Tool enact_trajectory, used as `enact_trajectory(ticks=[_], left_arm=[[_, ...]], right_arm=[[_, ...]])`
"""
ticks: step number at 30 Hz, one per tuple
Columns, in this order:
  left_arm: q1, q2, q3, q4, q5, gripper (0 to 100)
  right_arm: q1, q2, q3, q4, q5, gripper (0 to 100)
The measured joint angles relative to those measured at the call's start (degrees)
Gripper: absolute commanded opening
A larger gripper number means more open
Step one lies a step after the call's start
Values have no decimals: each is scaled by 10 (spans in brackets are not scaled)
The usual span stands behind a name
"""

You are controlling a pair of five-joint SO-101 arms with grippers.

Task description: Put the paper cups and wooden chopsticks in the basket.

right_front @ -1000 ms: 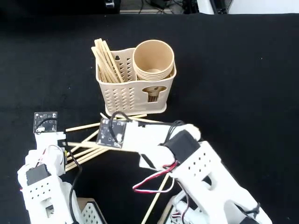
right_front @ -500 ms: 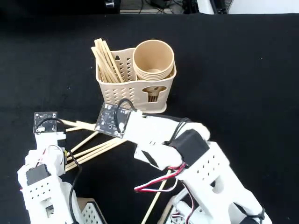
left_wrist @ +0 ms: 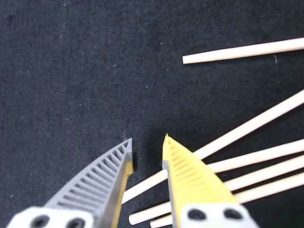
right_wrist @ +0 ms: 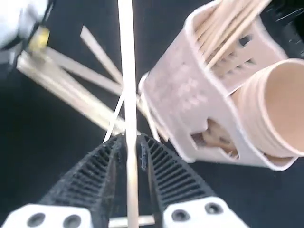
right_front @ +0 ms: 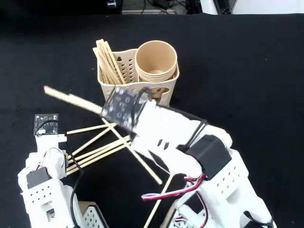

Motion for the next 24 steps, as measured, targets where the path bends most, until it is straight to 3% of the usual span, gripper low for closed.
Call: enact_trajectory(ticks=[11, 15, 20, 24], left_arm=[[0, 0, 0, 0, 0, 116], [0, 0, 0, 0, 0, 116], [0, 0, 0, 0, 0, 116], [0, 0, 0, 0, 0, 116]], right_arm=[[0, 0, 22, -185, -103, 13], [0, 0, 74, -324, -154, 13], [5, 0, 194, -532, -164, 12], [33, 0, 210, -550, -167, 12]])
